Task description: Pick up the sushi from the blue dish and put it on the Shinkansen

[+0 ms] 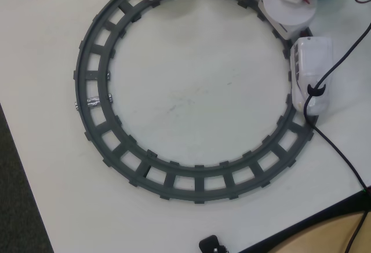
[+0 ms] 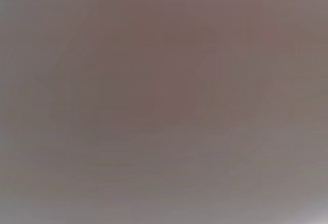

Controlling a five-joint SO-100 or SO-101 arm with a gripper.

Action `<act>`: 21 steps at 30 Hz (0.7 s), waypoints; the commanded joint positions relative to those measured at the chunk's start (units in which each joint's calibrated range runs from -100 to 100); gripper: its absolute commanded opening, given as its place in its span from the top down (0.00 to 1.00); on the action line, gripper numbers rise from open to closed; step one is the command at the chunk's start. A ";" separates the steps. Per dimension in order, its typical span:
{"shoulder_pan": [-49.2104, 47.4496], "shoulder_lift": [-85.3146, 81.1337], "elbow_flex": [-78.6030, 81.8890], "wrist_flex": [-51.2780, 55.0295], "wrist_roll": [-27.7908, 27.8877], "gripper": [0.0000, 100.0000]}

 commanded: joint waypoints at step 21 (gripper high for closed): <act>-0.50 -31.30 2.00 19.56 -0.25 0.98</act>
